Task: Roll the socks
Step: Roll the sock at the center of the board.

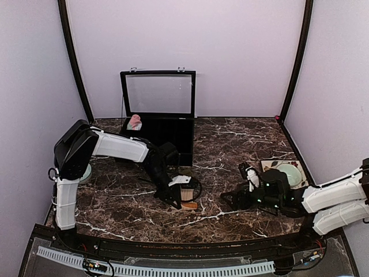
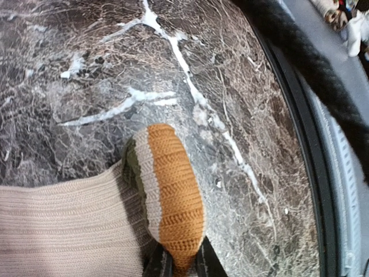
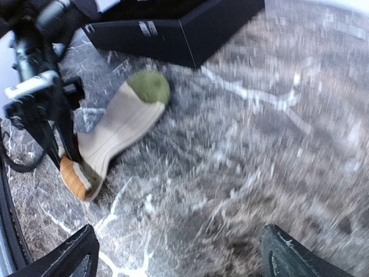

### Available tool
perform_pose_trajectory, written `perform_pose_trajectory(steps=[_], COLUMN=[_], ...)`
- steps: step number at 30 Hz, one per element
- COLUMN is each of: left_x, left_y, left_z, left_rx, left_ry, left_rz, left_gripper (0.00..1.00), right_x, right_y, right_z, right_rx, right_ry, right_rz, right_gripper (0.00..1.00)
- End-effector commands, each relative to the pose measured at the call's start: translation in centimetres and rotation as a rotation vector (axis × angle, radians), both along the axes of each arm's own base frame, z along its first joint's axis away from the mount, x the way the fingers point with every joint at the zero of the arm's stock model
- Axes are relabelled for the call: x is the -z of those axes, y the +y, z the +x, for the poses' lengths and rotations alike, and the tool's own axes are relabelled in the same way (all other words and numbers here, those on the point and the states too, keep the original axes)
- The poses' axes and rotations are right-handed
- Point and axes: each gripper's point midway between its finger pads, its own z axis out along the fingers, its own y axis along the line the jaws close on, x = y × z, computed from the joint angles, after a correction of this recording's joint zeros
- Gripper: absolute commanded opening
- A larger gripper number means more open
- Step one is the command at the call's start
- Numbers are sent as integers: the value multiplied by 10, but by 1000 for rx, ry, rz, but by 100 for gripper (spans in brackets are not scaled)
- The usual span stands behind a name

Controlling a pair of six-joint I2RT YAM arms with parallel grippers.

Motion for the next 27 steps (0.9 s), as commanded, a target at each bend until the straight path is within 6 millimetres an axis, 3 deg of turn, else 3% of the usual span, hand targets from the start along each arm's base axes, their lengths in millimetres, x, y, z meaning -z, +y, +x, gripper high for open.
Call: perform_pose_trajectory(steps=[1, 3, 5, 10, 12, 15, 19, 27], left_x=[49, 49, 51, 57, 64, 75, 84, 90], left_y=[56, 55, 55, 57, 60, 65, 67, 68], left_z=[-19, -15, -11, -6, -5, -2, 5, 12], left_rx=[-73, -94, -123, -186, -192, -197, -218, -235], left_ry=[203, 251, 302, 465, 484, 463, 428, 390], left_rz=[327, 336, 354, 390, 431, 482, 515, 533], left_gripper=[0, 0, 0, 0, 0, 0, 1, 2], right_x=[-69, -77, -77, -54, -39, -26, -21, 5], right_y=[9, 12, 23, 65, 83, 108, 138, 174], right_z=[26, 27, 13, -41, -63, -81, -89, -72], right_rx=[-12, -36, -144, -481, -588, -679, -768, -880], right_ry=[-332, -399, -457, -465, -488, -518, -575, -655], right_rz=[29, -21, -44, -50, -108, -178, -207, -351], right_gripper=[95, 100, 98, 67, 60, 56, 53, 44])
